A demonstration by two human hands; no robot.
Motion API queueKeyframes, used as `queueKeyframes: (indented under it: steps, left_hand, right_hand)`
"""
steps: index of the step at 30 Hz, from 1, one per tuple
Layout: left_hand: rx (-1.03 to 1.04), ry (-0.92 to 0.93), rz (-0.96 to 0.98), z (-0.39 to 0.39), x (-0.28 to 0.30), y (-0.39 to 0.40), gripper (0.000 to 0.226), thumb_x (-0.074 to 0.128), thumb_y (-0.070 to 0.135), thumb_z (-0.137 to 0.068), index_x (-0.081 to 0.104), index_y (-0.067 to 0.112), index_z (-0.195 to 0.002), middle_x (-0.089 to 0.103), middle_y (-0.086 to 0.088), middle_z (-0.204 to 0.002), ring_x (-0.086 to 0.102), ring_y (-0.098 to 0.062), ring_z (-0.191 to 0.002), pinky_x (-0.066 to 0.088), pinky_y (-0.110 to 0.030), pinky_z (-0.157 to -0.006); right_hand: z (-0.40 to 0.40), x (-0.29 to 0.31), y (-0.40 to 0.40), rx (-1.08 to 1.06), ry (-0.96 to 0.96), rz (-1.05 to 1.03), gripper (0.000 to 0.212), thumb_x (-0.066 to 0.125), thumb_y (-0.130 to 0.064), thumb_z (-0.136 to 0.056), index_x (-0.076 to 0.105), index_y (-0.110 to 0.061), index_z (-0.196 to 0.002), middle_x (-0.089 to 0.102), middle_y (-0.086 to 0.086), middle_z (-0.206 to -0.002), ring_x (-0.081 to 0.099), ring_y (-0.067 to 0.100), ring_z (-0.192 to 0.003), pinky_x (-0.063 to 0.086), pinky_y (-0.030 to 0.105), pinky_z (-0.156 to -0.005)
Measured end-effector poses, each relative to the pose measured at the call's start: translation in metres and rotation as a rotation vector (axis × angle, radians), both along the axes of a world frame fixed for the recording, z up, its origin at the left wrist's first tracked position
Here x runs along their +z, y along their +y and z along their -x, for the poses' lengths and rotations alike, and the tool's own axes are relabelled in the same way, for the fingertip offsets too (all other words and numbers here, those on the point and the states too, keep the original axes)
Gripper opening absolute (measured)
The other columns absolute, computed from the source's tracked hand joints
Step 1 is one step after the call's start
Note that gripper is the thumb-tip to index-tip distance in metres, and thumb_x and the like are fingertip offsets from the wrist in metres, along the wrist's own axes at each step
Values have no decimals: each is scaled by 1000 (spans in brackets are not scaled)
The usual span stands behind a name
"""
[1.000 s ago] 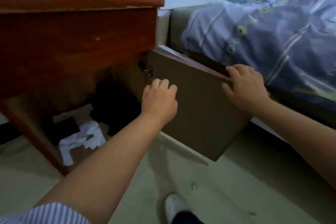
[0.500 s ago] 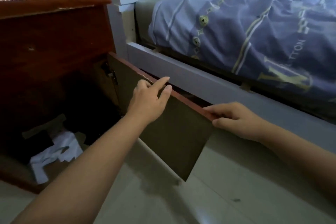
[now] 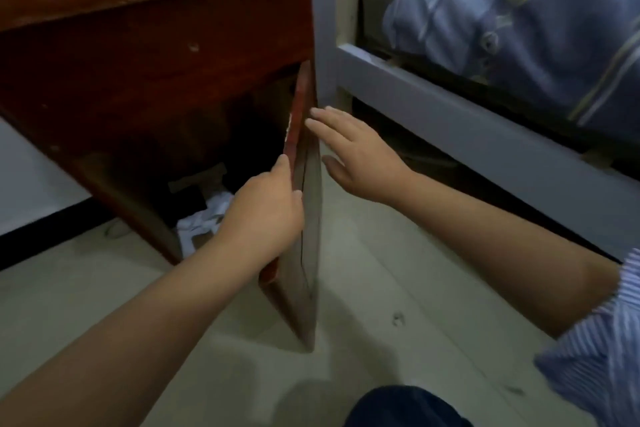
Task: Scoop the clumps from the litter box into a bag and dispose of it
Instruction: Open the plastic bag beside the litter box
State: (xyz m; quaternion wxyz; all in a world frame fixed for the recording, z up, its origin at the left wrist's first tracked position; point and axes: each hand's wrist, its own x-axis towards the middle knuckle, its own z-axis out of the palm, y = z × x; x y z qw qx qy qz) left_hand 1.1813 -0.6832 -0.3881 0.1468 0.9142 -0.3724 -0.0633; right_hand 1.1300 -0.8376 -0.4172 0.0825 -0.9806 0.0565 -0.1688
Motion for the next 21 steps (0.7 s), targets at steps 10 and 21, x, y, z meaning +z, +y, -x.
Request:
queueKeyframes:
  steps: [10,21]
  left_hand:
    - [152,-457,-156,-65,-28,75,55,38,7,-96,18,4,-147,39,-13,-142,43,-27,-125,36,-33,-102]
    - [358,-415,-248,-102,-57,164,60,38,21,-96,11,14,-149,7,-12,-157,1,-28,-145,7,-44,-116]
  right_hand:
    - [-104,-10,70,22,-66,62,48,45,-32,-92,45,-10,-135,47,13,-138,38,31,-134,24,47,-113]
    - [-122,-30,151,72,182,179,55,38,-26,-95,22,-16,-147,12,5,-157,-2,24,-146,0,44,-118]
